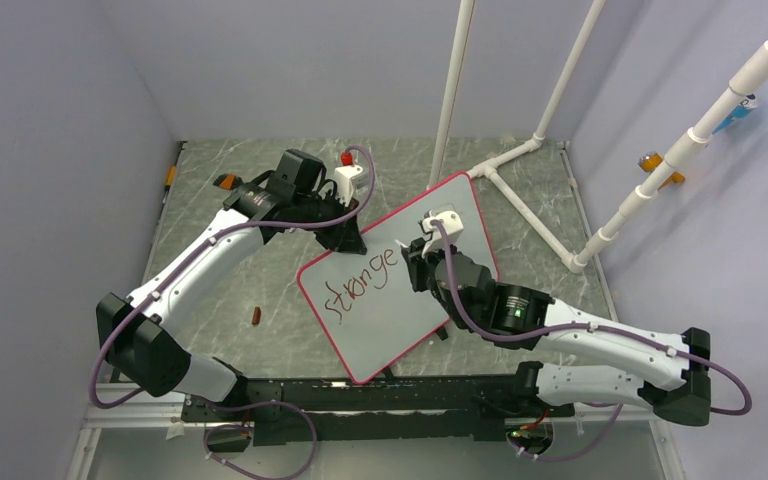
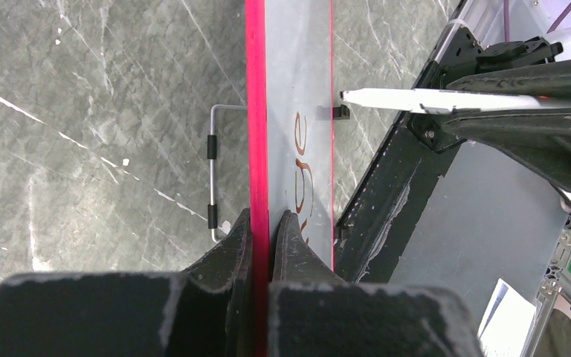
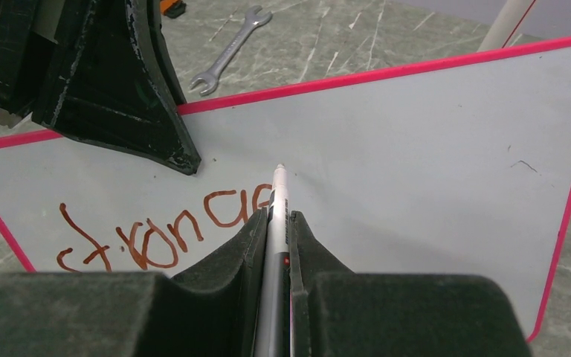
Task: Write a sentence on the whiteboard
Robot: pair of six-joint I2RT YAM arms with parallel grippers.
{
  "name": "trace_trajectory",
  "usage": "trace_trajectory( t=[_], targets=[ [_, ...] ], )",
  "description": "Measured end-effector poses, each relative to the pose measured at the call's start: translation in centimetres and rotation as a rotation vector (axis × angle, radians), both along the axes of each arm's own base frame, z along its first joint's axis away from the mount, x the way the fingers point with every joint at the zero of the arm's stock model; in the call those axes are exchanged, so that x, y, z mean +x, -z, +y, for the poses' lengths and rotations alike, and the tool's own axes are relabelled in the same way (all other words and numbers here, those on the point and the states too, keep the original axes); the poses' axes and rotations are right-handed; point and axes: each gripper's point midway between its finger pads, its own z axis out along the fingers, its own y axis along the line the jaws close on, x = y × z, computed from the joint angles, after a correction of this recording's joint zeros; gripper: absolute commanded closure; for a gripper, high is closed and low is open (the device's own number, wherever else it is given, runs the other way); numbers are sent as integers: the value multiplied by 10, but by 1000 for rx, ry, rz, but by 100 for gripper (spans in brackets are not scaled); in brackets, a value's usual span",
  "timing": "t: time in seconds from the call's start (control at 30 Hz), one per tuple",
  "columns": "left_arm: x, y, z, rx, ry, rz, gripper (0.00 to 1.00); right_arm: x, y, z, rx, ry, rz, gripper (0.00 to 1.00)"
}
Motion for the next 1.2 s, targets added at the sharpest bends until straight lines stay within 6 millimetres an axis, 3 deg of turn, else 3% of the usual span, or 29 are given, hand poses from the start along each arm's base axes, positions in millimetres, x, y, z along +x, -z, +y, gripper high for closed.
trace_trajectory(
  t=[0.67, 1.2],
  targets=[
    [-1, -1, 0, -2, 2, -3, 100, 15, 21, 6, -40, 15, 20, 100],
    [0, 1, 2, 7, -6, -1, 100, 10, 45, -1, -12, 31, 67, 100]
  ],
)
